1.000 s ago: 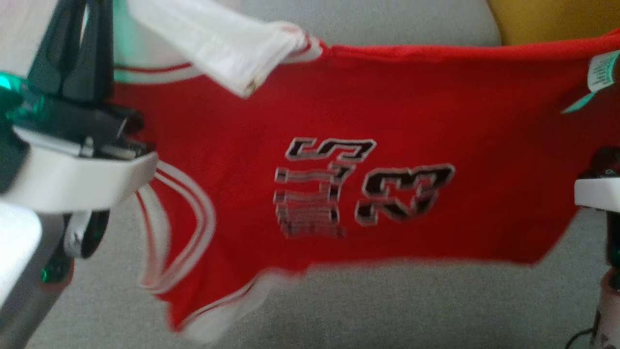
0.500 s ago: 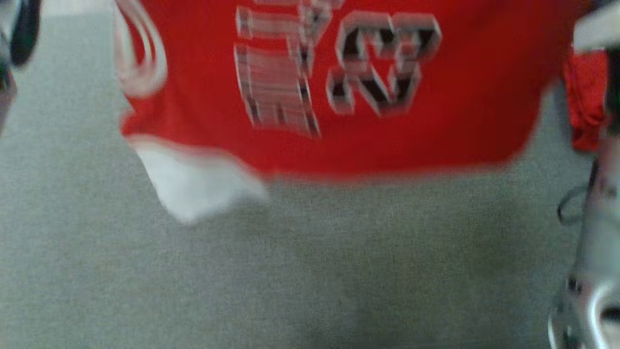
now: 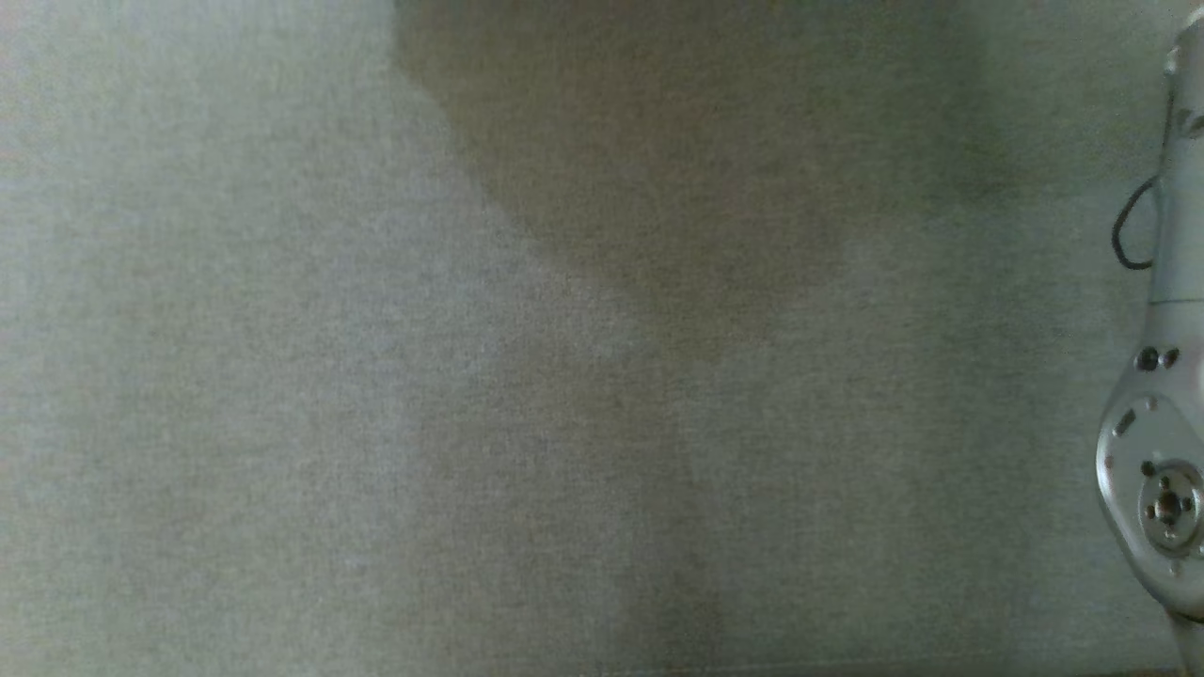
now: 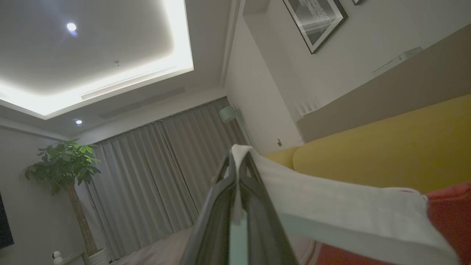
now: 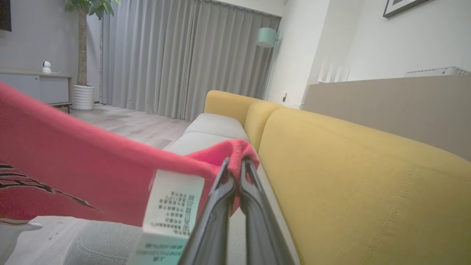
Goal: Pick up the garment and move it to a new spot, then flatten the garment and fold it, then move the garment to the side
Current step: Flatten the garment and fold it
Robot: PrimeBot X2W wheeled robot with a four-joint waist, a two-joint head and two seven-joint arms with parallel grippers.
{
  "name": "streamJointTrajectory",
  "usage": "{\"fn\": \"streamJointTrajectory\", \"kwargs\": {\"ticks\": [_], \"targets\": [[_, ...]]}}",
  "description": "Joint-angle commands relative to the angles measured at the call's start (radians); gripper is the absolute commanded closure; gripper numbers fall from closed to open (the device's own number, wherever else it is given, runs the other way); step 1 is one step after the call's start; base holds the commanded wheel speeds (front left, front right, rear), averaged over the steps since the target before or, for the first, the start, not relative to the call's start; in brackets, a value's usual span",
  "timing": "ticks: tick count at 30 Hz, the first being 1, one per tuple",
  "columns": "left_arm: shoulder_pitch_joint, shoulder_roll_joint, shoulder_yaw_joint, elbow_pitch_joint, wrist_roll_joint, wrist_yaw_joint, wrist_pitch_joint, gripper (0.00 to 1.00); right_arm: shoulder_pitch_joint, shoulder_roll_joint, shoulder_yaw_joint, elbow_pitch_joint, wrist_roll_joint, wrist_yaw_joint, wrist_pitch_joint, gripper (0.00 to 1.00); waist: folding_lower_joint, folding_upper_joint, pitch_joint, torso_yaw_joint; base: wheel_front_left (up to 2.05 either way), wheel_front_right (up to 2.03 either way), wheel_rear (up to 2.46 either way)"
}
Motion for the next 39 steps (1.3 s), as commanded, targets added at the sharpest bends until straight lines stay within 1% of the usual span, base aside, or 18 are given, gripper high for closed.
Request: {"fn": "streamJointTrajectory", "kwargs": {"ticks": [1, 6, 10, 13, 17, 19, 22, 23, 26, 27, 34, 39], "targets": [[-0.030, 0.018, 0.027, -0.005, -0.011, -0.005, -0.011, 1.00, -0.042, 0.024, 0.004, -0.009, -0.011, -0.001, -0.019, 1.00, -0.0001, 0.0000, 0.061, 0.020, 0.00, 0.00, 0.00], [0.049, -0.017, 0.033, 0.039, -0.054, -0.020, -0.063, 1.00, -0.029, 0.025, 0.019, 0.100, -0.025, -0.001, -0.105, 1.00, -0.0001, 0.0000, 0.141, 0.032, 0.00, 0.00, 0.00], [0.147, -0.034, 0.041, 0.025, -0.087, -0.034, -0.084, 1.00, 0.003, 0.025, 0.037, 0.151, -0.012, -0.001, -0.156, 1.00, -0.0001, 0.0000, 0.182, 0.033, 0.00, 0.00, 0.00], [0.237, -0.028, 0.058, -0.008, -0.107, -0.036, -0.091, 1.00, 0.035, 0.025, 0.041, 0.165, 0.008, -0.001, -0.181, 1.00, -0.0001, 0.0000, 0.189, 0.032, 0.00, 0.00, 0.00], [0.372, -0.008, 0.110, -0.096, -0.129, -0.020, -0.093, 1.00, 0.096, 0.025, 0.057, 0.145, 0.049, -0.001, -0.197, 1.00, -0.0001, 0.0000, 0.177, 0.022, 0.00, 0.00, 0.00], [0.453, 0.001, 0.141, -0.161, -0.133, -0.007, -0.093, 1.00, 0.139, 0.025, 0.070, 0.120, 0.082, -0.001, -0.200, 1.00, -0.0001, 0.0000, 0.163, 0.021, 0.00, 0.00, 0.00], [0.581, 0.012, 0.166, -0.253, -0.127, 0.008, -0.094, 1.00, 0.224, 0.026, 0.088, 0.043, 0.128, -0.001, -0.201, 1.00, -0.0001, 0.0000, 0.136, 0.024, 0.00, 0.00, 0.00], [0.581, 0.012, 0.166, -0.253, -0.127, 0.008, -0.094, 1.00, 0.224, 0.026, 0.088, 0.043, 0.128, -0.001, -0.201, 1.00, -0.0001, 0.0000, 0.136, 0.024, 0.00, 0.00, 0.00], [0.720, 0.014, 0.180, -0.333, -0.123, 0.027, -0.094, 1.00, 0.340, 0.026, 0.098, -0.040, 0.157, -0.001, -0.201, 1.00, -0.0001, 0.0000, 0.088, 0.030, 0.00, 0.00, 0.00], [0.810, 0.012, 0.187, -0.377, -0.124, 0.038, -0.094, 1.00, 0.428, 0.026, 0.102, -0.088, 0.185, -0.001, -0.201, 1.00, -0.0001, 0.0000, 0.047, 0.035, 0.00, 0.00, 0.00], [1.108, -0.006, 0.189, -0.504, -0.136, 0.082, -0.094, 1.00, 0.736, 0.026, 0.097, -0.229, 0.253, -0.001, -0.201, 1.00, -0.0001, 0.0000, -0.125, 0.042, 0.00, 0.00, 0.00], [1.309, 0.005, 0.175, -0.587, -0.162, 0.123, -0.089, 1.00, 0.937, 0.026, 0.090, -0.333, 0.295, -0.001, -0.146, 1.00, -0.0001, 0.0000, -0.239, 0.034, 0.00, 0.00, 0.00]]}}
